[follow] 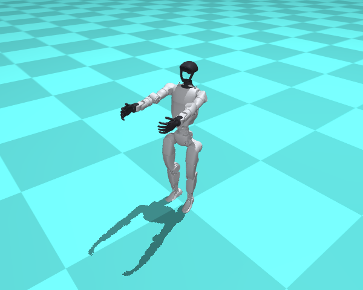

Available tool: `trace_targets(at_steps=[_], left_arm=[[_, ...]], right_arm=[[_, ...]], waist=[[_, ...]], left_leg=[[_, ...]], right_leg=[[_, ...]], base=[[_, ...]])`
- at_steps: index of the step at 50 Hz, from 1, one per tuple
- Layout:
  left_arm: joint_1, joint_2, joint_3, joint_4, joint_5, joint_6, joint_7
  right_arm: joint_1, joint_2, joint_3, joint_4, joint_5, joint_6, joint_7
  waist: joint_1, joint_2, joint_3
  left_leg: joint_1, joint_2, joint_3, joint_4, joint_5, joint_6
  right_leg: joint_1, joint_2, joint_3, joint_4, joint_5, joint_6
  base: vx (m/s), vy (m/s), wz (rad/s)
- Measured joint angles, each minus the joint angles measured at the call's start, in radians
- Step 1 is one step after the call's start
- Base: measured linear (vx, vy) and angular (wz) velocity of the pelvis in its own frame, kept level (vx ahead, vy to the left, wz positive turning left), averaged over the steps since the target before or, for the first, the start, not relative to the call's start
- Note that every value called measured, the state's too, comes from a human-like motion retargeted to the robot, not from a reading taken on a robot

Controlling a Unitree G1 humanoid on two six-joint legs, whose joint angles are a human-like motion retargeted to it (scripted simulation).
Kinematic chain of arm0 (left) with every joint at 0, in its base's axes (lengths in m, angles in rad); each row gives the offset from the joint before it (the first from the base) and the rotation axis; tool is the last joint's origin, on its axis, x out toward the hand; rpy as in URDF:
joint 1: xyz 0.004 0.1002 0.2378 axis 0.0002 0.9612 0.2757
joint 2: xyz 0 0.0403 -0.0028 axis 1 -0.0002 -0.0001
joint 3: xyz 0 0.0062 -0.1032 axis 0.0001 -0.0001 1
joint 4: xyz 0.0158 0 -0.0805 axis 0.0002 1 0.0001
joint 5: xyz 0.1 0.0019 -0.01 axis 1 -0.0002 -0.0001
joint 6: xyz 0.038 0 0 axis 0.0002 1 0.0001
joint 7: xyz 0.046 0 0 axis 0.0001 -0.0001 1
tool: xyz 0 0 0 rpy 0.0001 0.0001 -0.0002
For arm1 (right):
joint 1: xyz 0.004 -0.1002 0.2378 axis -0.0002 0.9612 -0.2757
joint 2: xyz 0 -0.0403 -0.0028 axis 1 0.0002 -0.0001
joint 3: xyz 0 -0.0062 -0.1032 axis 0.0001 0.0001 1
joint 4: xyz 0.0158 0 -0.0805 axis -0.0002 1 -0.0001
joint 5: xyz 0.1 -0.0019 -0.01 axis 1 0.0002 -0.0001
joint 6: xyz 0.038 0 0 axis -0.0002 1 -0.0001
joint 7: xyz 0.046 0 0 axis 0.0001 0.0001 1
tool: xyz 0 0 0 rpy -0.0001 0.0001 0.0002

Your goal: In place motions

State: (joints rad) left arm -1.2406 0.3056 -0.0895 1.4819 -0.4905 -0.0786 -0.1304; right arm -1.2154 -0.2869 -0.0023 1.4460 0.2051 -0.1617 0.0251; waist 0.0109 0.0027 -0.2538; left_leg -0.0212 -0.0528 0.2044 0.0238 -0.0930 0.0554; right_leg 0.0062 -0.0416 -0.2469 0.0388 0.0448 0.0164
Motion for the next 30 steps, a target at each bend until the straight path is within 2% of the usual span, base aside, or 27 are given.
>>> trace_targets(at_steps=[8,10,13,15,17,20,22,24,27,30], left_arm=[[0.055,-0.024,0.023,-0.050,0.015,-0.023,0.024],[0.116,-0.051,0.033,-0.130,0.039,-0.017,0.038],[0.299,-0.086,0.013,-0.412,0.069,0.017,0.010],[0.441,-0.076,-0.006,-0.618,0.096,0.017,-0.044],[0.586,-0.083,-0.007,-0.775,0.160,-0.013,-0.026],[0.810,-0.110,-0.018,-0.903,0.257,-0.139,0.095],[0.953,-0.140,-0.009,-0.901,0.307,-0.224,0.152],[1.077,-0.176,0.009,-0.837,0.342,-0.252,0.164],[1.194,-0.231,0.068,-0.638,0.409,-0.204,0.126],[1.231,-0.234,0.113,-0.384,0.474,-0.137,0.106]], right_arm=[[0.062,0.013,-0.018,-0.054,-0.024,0.002,0.001],[0.127,0.042,-0.021,-0.152,-0.035,0.025,0.001],[0.290,0.108,-0.039,-0.420,-0.097,0.057,0.079],[0.406,0.127,-0.043,-0.609,-0.150,0.012,0.186],[0.553,0.137,-0.015,-0.771,-0.211,-0.080,0.200],[0.794,0.152,0.015,-0.923,-0.332,-0.229,0.062],[0.935,0.169,0.013,-0.909,-0.401,-0.288,-0.074],[1.044,0.188,-0.004,-0.818,-0.442,-0.306,-0.135],[1.147,0.206,-0.050,-0.590,-0.516,-0.256,-0.095],[1.175,0.200,-0.104,-0.288,-0.636,-0.132,-0.050]], waist=[[0.002,0.002,0.022],[0.000,0.006,0.021],[-0.010,0.014,0.024],[-0.026,0.016,0.040],[-0.034,0.016,0.060],[-0.038,0.017,0.090],[-0.034,0.017,0.108],[-0.036,0.016,0.121],[-0.039,0.018,0.138],[-0.047,0.017,0.163]], left_leg=[[0.000,-0.003,-0.004,0.001,0.006,-0.002],[0.001,-0.005,-0.004,0.001,0.007,-0.002],[0.002,-0.008,-0.008,0.001,0.008,-0.002],[0.007,-0.011,-0.013,0.000,0.009,-0.002],[0.011,-0.012,-0.015,-0.001,0.009,-0.002],[0.017,-0.012,-0.015,-0.003,0.008,-0.002],[0.022,-0.012,-0.014,-0.003,0.007,-0.002],[0.027,-0.012,-0.014,-0.004,0.007,-0.002],[0.030,-0.012,-0.012,-0.006,0.008,-0.003],[0.032,-0.011,-0.010,-0.007,0.011,-0.005]], right_leg=[[0.002,-0.003,-0.005,0.000,0.004,0.002],[0.003,-0.004,-0.006,0.000,0.005,0.002],[0.005,-0.007,-0.008,-0.001,0.006,0.003],[0.009,-0.008,-0.011,-0.002,0.007,0.003],[0.013,-0.008,-0.013,-0.002,0.007,0.002],[0.017,-0.008,-0.012,-0.002,0.008,0.002],[0.020,-0.008,-0.009,-0.003,0.009,0.002],[0.023,-0.008,-0.006,-0.003,0.010,0.002],[0.024,-0.008,-0.002,-0.003,0.013,0.003],[0.024,-0.010,0.000,-0.004,0.016,0.006]], base=[[0.00,0.01,0.01],[0.01,0.07,0.04],[0.03,0.04,0.02],[0.03,0.00,0.05],[0.06,-0.01,0.05],[0.00,0.00,0.00],[0.03,-0.01,-0.03],[0.03,-0.01,-0.03],[0.00,0.00,0.00],[-0.07,-0.01,-0.03]])
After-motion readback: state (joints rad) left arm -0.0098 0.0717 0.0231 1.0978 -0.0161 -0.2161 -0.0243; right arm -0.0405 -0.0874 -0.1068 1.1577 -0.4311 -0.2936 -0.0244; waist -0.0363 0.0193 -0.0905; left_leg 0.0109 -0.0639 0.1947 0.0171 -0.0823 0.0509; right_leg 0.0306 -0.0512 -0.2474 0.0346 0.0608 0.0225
